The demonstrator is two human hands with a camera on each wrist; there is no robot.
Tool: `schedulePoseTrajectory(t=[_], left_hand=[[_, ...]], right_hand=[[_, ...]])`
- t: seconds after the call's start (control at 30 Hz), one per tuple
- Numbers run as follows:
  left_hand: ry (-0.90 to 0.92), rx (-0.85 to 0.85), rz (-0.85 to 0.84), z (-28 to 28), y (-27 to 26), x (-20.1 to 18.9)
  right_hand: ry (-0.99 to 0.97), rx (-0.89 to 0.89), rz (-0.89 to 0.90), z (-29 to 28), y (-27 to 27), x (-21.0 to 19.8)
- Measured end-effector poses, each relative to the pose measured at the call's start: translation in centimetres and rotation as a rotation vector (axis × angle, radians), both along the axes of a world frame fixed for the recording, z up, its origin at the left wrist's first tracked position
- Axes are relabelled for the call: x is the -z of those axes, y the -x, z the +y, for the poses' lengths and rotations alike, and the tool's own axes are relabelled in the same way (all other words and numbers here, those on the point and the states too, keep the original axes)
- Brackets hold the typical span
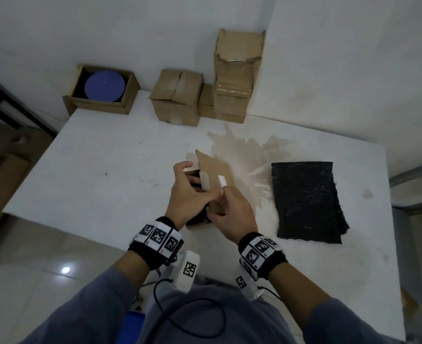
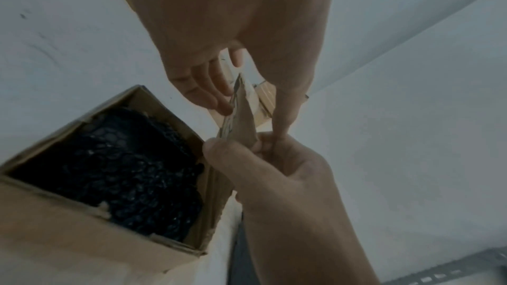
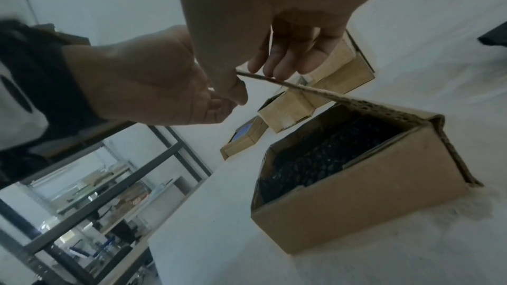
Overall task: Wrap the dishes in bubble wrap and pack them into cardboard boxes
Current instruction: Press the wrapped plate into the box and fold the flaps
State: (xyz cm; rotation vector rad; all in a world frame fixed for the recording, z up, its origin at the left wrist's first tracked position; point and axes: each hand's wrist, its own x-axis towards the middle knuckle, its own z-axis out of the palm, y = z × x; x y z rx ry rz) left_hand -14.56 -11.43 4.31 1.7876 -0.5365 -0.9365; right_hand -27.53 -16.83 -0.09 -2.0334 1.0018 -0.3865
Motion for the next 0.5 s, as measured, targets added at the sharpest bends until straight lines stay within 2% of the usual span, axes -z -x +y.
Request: schedulePoseTrajectory(t=[0.07, 0.23, 0.5], left_hand=[[-0.015, -0.067, -0.032, 0.7, -0.4, 0.6], [-0.040, -0.184, -0.034, 3.0, -2.2, 2.4], [0.013, -0.196, 0.223, 5.1, -4.6, 4.1]], right_hand=[[0.011, -0.051, 0.064, 0.3, -0.7, 0.4], [0.088, -0.103, 0.091, 1.0, -1.8, 1.7], [0.240, -0.146, 0.167, 2.2, -3.2, 2.9]])
